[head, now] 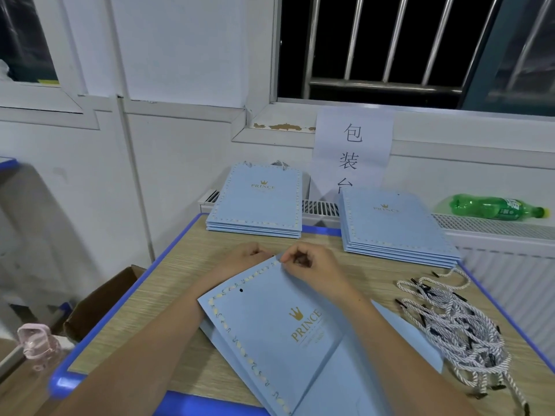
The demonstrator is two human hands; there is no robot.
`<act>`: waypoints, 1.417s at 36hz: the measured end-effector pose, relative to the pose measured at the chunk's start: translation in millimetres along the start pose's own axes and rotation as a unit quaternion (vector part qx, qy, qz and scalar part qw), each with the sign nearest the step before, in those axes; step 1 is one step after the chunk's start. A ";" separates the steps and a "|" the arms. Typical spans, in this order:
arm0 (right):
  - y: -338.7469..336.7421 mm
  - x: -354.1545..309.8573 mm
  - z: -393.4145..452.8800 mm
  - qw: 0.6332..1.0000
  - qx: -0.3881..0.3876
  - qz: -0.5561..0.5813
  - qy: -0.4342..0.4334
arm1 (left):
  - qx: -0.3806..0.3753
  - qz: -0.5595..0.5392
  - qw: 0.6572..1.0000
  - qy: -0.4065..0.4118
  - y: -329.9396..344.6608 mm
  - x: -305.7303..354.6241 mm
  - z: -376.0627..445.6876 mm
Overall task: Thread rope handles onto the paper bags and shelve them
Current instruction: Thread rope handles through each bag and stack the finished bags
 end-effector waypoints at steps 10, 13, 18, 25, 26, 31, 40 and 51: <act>4.9 0.0 -0.1 1.000 0.003 -0.014 0.016 | -0.035 -0.069 0.997 0.014 -1.7 -9.3 0.8; 3.4 -0.1 -0.2 1.000 0.013 0.006 0.023 | -0.064 -0.099 0.993 0.024 -2.3 -8.5 1.0; -3.4 -15.8 -1.9 0.987 0.023 0.157 0.002 | -0.067 -0.084 0.994 0.032 -4.7 -8.9 2.8; -5.1 -17.6 -0.7 0.976 0.036 0.215 0.010 | -0.071 -0.099 0.992 0.043 -5.7 -9.9 3.3; -5.9 -16.8 -0.7 0.974 0.037 0.222 0.009 | -0.071 -0.102 0.991 0.043 -6.2 -10.2 3.1; -7.8 -18.8 -2.4 0.975 0.040 0.218 0.013 | -0.067 -0.133 0.988 0.041 -6.2 -11.3 2.5; -28.9 -17.6 -4.1 0.983 -0.010 -0.155 0.097 | -0.047 -0.130 0.990 0.018 -11.4 -20.8 4.5; -78.7 -33.7 -25.4 0.896 -0.138 -0.333 0.258 | 0.048 -0.161 0.986 0.013 -37.3 -31.3 1.2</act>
Point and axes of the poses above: each hand's wrist, its own z-axis towards the middle knuckle, its own y-axis out of the palm, x = y × z, the point moved 3 cm from there along z, towards the middle knuckle, and after that the axes turned 13 degrees about -x, right-handed, at the moved point
